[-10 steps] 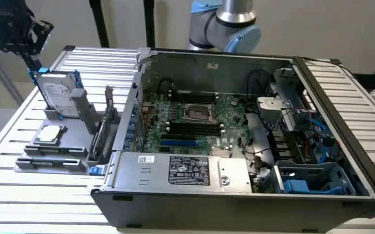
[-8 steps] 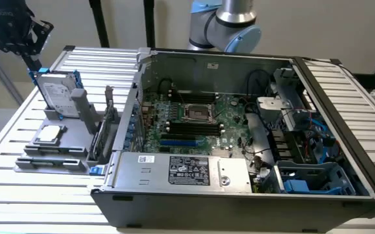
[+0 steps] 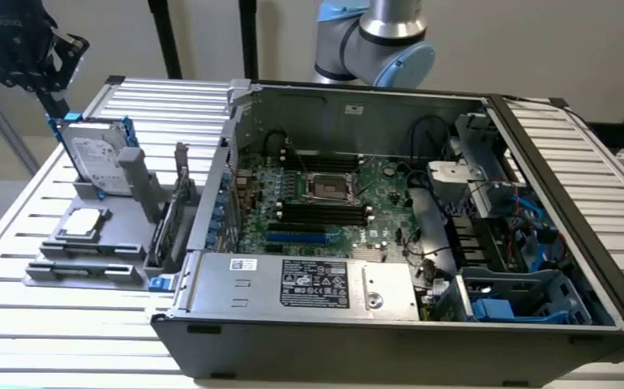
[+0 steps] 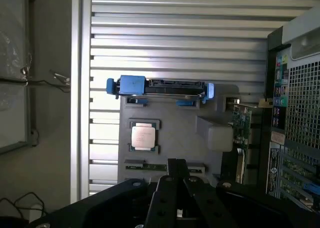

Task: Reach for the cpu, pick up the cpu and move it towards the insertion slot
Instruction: 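Pick up the cpu and move it towards the insertion slot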

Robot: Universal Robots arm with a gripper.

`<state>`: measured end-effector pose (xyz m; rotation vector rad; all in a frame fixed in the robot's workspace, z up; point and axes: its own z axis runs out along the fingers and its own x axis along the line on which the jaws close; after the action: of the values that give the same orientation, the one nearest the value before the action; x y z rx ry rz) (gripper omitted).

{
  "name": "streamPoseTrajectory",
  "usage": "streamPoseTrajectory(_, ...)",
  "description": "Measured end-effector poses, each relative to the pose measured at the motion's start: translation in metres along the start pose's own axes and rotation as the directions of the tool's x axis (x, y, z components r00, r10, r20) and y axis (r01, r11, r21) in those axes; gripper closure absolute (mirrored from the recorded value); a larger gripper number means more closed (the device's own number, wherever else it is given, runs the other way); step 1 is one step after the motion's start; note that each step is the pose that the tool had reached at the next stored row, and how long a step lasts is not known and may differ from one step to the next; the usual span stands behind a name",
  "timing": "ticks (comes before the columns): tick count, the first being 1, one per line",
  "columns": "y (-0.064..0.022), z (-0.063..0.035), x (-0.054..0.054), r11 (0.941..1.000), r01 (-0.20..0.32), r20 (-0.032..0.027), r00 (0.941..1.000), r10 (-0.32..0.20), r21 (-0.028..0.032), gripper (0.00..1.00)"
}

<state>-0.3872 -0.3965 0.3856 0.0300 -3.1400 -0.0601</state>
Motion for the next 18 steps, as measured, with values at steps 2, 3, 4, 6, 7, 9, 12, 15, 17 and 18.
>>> streamPoseTrajectory(2,0.0,0.0,0.0,1.0,0.0,0.0,1.0,0.0,0.0,0.89)
streamPoseTrajectory(3,0.0,0.0,0.0,1.0,0.0,0.0,1.0,0.0,0.0001,0.89)
streamPoseTrajectory(4,-0.0001,0.0,0.001,1.0,0.0,-0.0003,1.0,0.0,0.0002,0.89)
streamPoseTrajectory(6,-0.0008,0.0009,0.009,1.0,0.0,-0.0001,1.0,0.0,0.0001,0.89)
streamPoseTrajectory(7,-0.0011,0.0015,0.013,1.0,0.0,0.0,1.0,0.0,0.0,0.89)
streamPoseTrajectory(9,-0.0023,0.0031,0.022,1.0,0.0,-0.0001,1.0,0.0,0.0001,0.89)
streamPoseTrajectory(12,-0.0036,0.0056,0.036,1.0,0.0,0.0,1.0,0.0,0.0,0.89)
streamPoseTrajectory(15,-0.0038,0.0072,0.05,1.0,0.0,0.0001,1.0,0.0,0.0,0.89)
streamPoseTrajectory(17,-0.0037,0.0075,0.056,1.0,0.0,-0.0002,1.0,0.0,0.0001,0.89)
streamPoseTrajectory(18,-0.0038,0.0075,0.056,1.0,0.0,-0.0001,1.0,0.0,0.0001,0.89)
